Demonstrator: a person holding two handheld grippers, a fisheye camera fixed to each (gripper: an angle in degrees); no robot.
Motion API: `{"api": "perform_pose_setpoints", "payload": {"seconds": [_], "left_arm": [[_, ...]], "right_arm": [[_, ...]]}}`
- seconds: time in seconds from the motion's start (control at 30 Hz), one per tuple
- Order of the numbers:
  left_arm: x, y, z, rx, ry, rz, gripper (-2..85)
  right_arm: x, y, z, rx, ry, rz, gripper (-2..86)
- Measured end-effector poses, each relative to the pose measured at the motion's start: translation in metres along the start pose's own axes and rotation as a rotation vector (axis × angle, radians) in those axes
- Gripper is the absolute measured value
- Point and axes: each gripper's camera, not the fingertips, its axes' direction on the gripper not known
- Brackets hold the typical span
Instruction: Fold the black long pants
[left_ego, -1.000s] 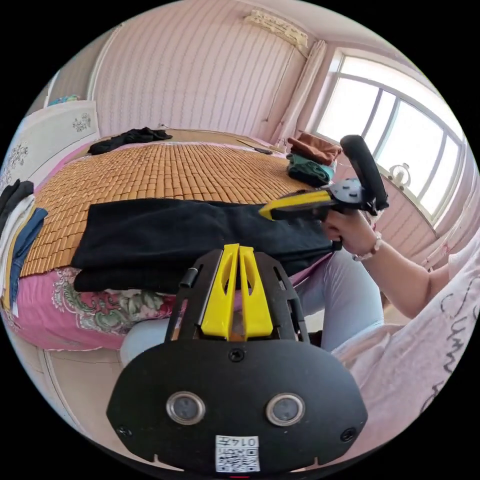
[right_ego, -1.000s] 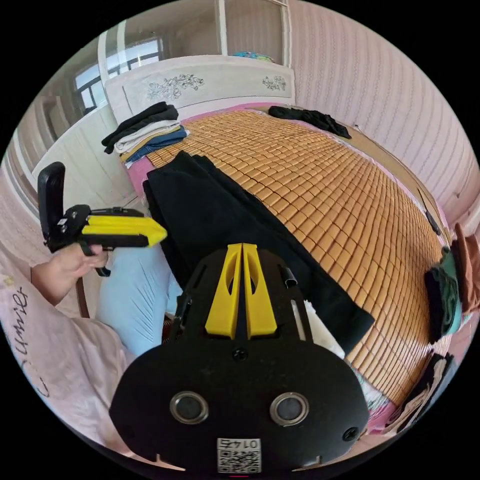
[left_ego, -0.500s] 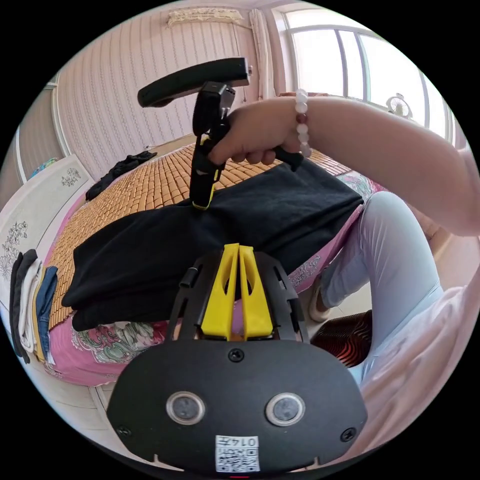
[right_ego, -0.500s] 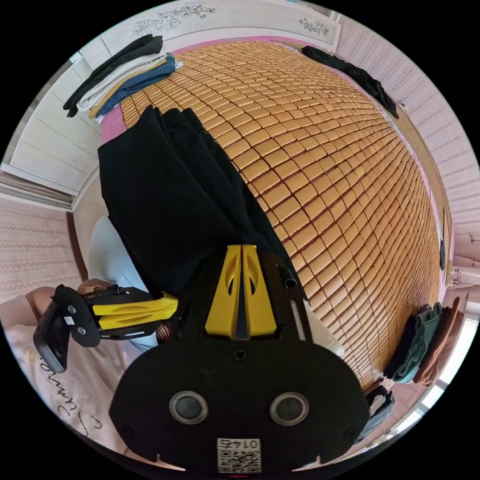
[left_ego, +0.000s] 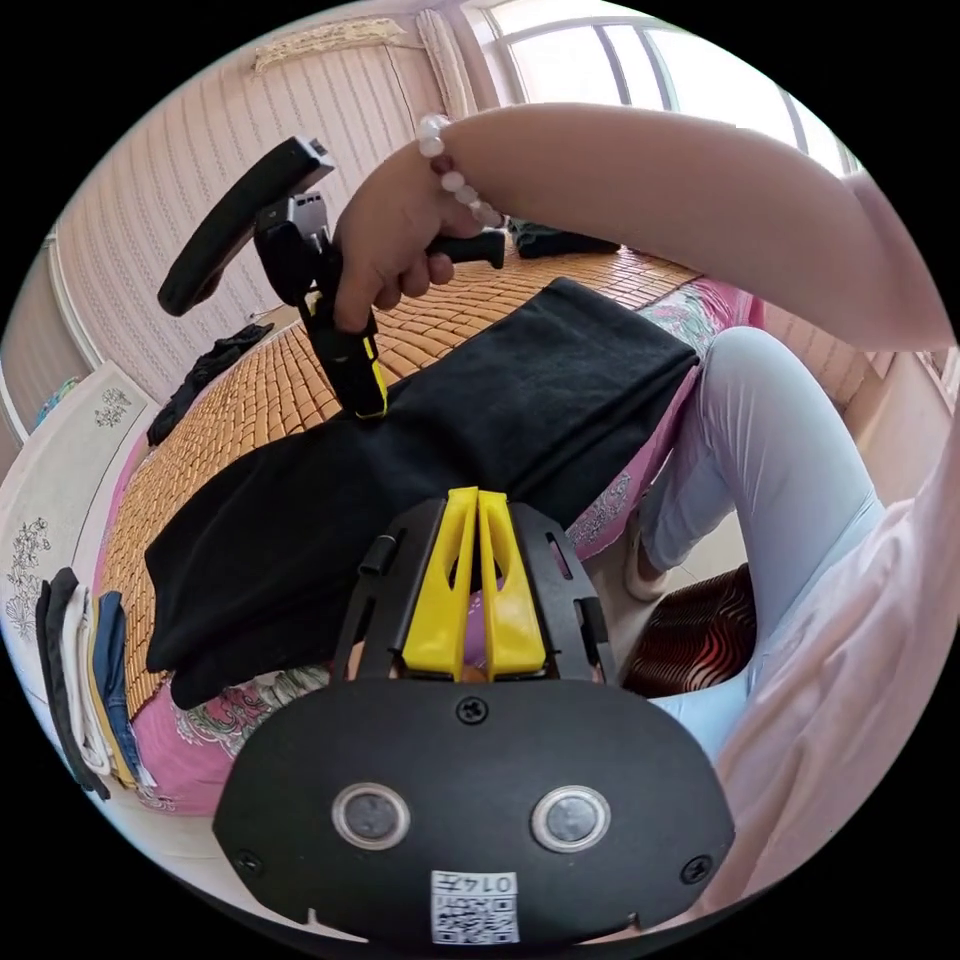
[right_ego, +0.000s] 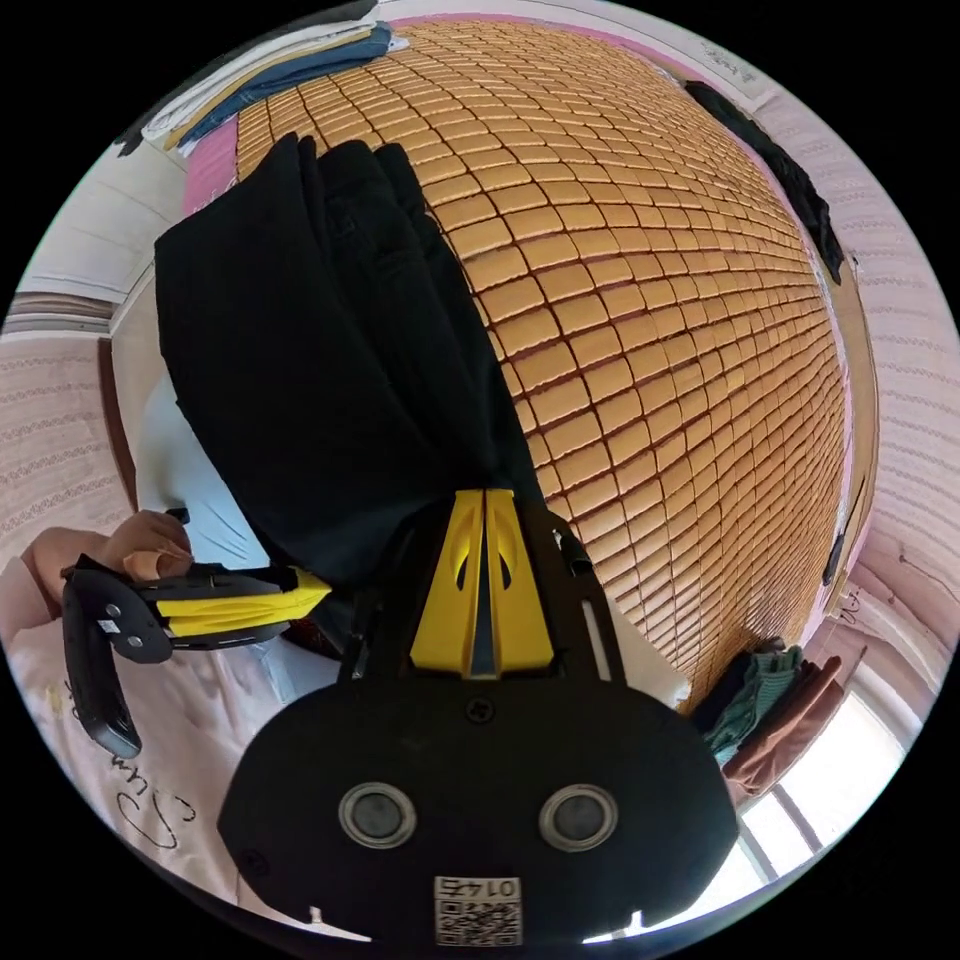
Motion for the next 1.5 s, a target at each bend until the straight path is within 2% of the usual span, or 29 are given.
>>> {"api": "perform_pose_setpoints", "payload": {"seconds": [0.1, 0.17, 0.3, 0.4, 0.5, 0.57, 0.67, 0.7, 0.77, 0.87, 0.93, 1.03, 1.1, 1.17, 1.33, 1.4, 1.5], "left_arm": [[-0.015, -0.006, 0.010, -0.025, 0.102, -0.017, -1.0], [-0.017, -0.010, 0.016, -0.037, 0.126, -0.007, -1.0], [-0.006, -0.016, 0.023, -0.054, 0.063, 0.010, -1.0], [-0.004, -0.014, 0.026, -0.025, 0.039, -0.033, -1.0], [-0.018, -0.009, 0.022, 0.024, 0.087, -0.096, -1.0], [-0.024, -0.010, 0.015, 0.033, 0.088, -0.136, -0.9], [-0.031, -0.015, -0.007, 0.130, 0.068, -0.185, -0.8], [-0.036, -0.021, -0.010, 0.151, 0.086, -0.211, -0.6], [-0.046, -0.035, -0.008, 0.175, 0.138, -0.247, -0.1], [-0.054, -0.072, 0.011, 0.192, 0.281, -0.253, 3.0], [-0.053, -0.099, 0.023, 0.212, 0.356, -0.246, 4.4], [-0.040, -0.152, 0.046, 0.205, 0.370, -0.188, 9.2], [-0.026, -0.201, 0.073, 0.093, 0.370, -0.133, 13.5], [-0.014, -0.233, 0.093, 0.037, 0.357, -0.078, 14.1], [0.000, -0.281, 0.157, -0.153, 0.345, 0.022, 12.2], [-0.004, -0.289, 0.174, -0.215, 0.456, 0.018, 8.1], [-0.009, -0.304, 0.176, -0.218, 0.504, 0.004, 4.7]], "right_arm": [[0.011, -0.005, 0.000, -0.081, -0.035, -0.072, -0.4], [0.032, -0.006, 0.001, -0.137, -0.138, -0.087, -0.4], [0.055, 0.016, 0.001, -0.104, -0.224, -0.041, -0.4], [0.060, 0.064, -0.001, 0.090, -0.206, 0.025, -0.4], [0.080, 0.134, 0.004, 0.389, -0.310, 0.143, -0.4], [0.090, 0.214, -0.003, 0.635, -0.377, 0.219, -0.3], [0.089, 0.339, -0.002, 0.900, -0.362, 0.357, 0.0], [0.088, 0.364, 0.003, 0.932, -0.354, 0.401, 0.1], [0.087, 0.452, 0.035, 1.007, -0.366, 0.624, 1.0], [0.084, 0.523, 0.076, 1.043, -0.510, 0.773, 3.8], [0.078, 0.542, 0.096, 0.984, -0.568, 0.793, 6.7], [0.070, 0.557, 0.115, 0.868, -0.595, 0.815, 11.9], [0.067, 0.568, 0.121, 0.884, -0.562, 0.861, 13.2], [0.070, 0.577, 0.126, 0.901, -0.551, 0.883, 12.8], [0.083, 0.582, 0.139, 0.890, -0.674, 0.806, 6.8], [0.082, 0.589, 0.139, 0.894, -0.649, 0.802, 4.9], [0.079, 0.601, 0.137, 0.892, -0.603, 0.795, 3.0]]}}
